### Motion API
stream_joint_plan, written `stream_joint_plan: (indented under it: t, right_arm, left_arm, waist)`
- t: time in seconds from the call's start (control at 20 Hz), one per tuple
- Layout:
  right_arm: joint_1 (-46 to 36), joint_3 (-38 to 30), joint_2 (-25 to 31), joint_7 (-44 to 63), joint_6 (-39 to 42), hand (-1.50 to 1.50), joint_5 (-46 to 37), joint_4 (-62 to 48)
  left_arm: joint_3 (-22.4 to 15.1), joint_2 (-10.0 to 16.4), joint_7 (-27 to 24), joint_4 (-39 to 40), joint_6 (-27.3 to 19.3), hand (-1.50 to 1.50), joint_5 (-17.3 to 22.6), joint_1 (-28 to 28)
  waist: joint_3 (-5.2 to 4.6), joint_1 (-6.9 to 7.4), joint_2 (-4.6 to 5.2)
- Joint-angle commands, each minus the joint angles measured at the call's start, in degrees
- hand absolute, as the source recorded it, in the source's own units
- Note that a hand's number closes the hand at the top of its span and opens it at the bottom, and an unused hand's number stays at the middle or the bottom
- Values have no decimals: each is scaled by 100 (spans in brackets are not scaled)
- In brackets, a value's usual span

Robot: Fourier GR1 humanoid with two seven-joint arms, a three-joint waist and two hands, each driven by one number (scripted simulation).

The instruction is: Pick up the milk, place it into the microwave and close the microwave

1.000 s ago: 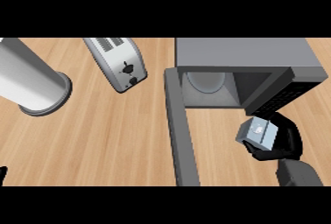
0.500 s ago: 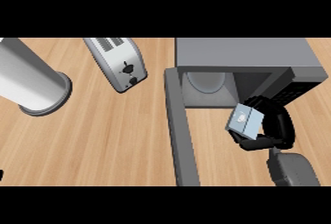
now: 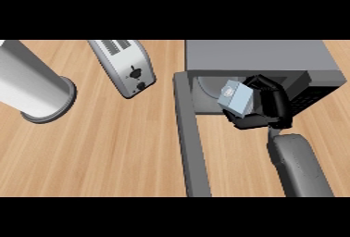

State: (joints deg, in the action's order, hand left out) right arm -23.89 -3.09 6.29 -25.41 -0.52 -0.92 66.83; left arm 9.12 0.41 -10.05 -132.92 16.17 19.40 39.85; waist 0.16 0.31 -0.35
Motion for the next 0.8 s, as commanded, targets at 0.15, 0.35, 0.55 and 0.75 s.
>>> stream_joint_plan:
  t: [0.15, 0.35, 0.55, 0.75]
  right_arm:
    - [-1112, -147, -38, -219, -145, 150, -209, -1525]
    - [-1510, -302, 69, -385, -240, 150, -243, -1969]
    - [-1731, -210, 58, -203, -524, 150, -461, -1936]
    - [-1745, -316, 172, -349, -829, 150, -562, -1989]
  left_arm:
    - [278, 177, 213, -9, 87, -150, 414, -138]
    - [133, 211, 276, 47, -2, -150, 177, -495]
    - [-10, 155, 109, 301, 154, -150, 45, -509]
    - [89, 319, 170, 256, 261, -150, 235, -599]
  waist:
    - [-13, 178, 79]
    - [-7, 270, 140]
    - [-17, 400, 160]
    - [-20, 569, 183]
